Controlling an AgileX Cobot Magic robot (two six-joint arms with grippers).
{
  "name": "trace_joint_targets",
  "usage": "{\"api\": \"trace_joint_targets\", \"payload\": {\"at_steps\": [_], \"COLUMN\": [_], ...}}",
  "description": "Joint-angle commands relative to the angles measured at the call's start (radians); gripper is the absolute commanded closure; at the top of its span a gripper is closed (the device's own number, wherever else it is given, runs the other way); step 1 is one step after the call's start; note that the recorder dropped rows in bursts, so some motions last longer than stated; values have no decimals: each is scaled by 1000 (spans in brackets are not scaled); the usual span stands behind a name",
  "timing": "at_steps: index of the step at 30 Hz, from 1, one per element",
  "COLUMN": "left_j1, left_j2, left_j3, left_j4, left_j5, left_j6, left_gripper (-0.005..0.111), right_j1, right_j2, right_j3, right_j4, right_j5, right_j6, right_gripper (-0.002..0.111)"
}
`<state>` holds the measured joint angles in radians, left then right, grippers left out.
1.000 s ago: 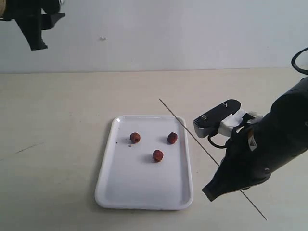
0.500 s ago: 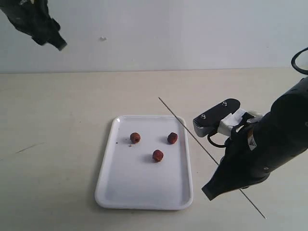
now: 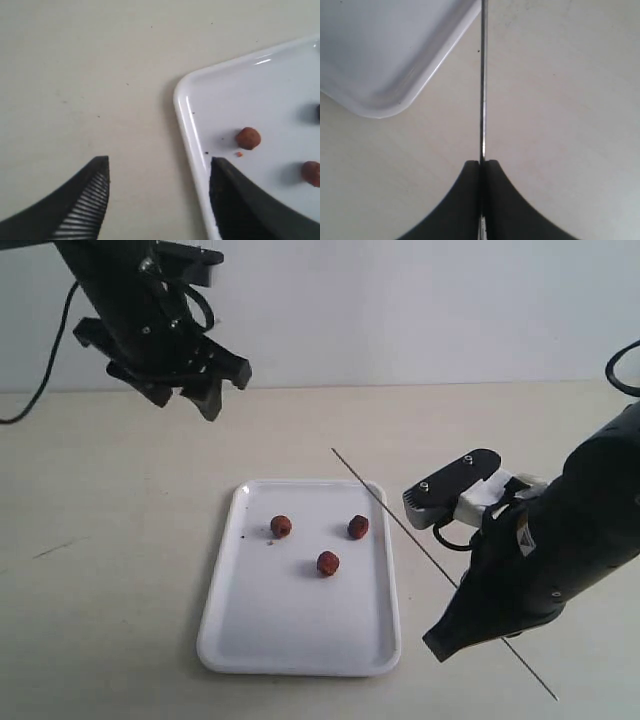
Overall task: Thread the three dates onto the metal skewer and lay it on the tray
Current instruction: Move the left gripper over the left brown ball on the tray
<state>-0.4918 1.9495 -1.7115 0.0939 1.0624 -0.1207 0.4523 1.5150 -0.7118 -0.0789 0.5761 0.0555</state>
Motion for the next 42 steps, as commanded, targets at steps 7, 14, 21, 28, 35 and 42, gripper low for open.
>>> {"api": "trace_joint_targets", "payload": {"at_steps": [7, 14, 21, 28, 35, 42], "left_j1": [-120, -177, -181, -185, -185, -145], "left_j2": [133, 168, 196, 217, 249, 292], "left_j3": [-10, -10, -10, -10, -10, -10], "left_j4": [-15, -15, -1, -12, -23, -146], "left_j5": [38, 21, -45, -150, -128, -116], "left_j6": [-333, -406, -621, -810, -935, -801], "left_gripper": [49, 49, 49, 49, 49, 39], "right_j1": [2, 2, 2, 2, 2, 2], "right_j2": [0, 0, 0, 0, 0, 0], "right_j3": [92, 98, 98, 98, 98, 136], "right_j4": [-64, -62, -55, -60, -62, -62], "right_j5": [-64, -56, -75, -79, -79, -111], "right_j6": [132, 132, 155, 153, 136, 129], "right_gripper": [108, 108, 108, 108, 108, 108]}}
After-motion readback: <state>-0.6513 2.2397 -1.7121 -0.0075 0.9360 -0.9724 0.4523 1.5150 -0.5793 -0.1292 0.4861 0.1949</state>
